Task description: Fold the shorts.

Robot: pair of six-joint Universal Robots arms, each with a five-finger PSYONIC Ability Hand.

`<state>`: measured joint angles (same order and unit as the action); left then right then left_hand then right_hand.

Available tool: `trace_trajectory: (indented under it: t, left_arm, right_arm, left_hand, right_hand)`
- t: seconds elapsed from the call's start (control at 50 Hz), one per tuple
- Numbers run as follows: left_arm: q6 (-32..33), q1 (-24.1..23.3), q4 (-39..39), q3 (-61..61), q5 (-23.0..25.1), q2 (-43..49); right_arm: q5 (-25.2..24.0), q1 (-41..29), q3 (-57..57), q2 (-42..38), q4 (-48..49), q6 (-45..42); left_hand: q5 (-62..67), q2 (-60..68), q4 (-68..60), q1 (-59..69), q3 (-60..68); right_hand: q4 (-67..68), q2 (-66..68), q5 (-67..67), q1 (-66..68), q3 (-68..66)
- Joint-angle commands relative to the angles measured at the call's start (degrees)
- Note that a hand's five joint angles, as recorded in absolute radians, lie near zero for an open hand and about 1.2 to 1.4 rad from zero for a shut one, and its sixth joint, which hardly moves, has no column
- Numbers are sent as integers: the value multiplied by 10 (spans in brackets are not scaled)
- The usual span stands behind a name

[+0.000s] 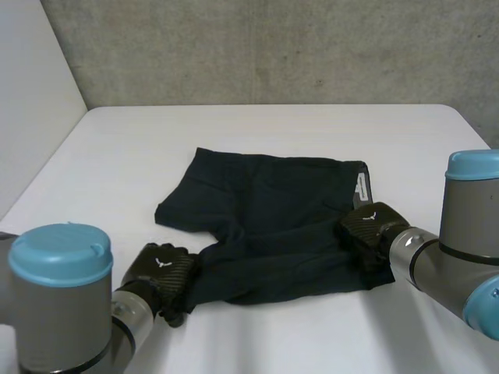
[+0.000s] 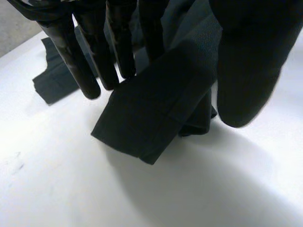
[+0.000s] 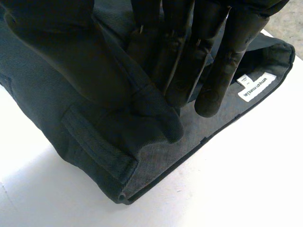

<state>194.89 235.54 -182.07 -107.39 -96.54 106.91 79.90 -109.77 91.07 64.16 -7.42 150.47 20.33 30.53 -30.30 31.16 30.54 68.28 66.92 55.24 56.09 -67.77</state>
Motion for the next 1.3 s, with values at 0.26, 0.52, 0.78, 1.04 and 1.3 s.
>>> trace_trajectory:
  t: [0.26,0.52,0.78,1.04,1.3]
  left_arm:
    - [1,6,51,89,23,-129]
    - [13,54,211,189,115,-55]
    - [81,58,203,433,38,207]
    - [109,52,-34,795,-8,189]
    - [107,55,-201,496,-3,44]
  right_arm:
    - [2,0,-1,177,-11,-106]
    - [16,-9,-13,192,-123,-188]
    - [71,-43,-154,-10,-67,-212]
    - [123,-70,-462,-19,241,-141]
    - [102,-71,-340,10,193,-94]
  left_hand:
    - [497,495,-497,488,495]
    - [497,495,-497,488,495]
    - [497,495,-497,488,495]
    - [497,495,-497,488,495]
    - [497,495,-497,488,495]
  right_hand:
    - [117,131,148,239,-122]
    - [117,131,148,239,-122]
    - [117,131,148,239,-122]
    - [117,131,148,239,-122]
    - [117,131,148,239,-122]
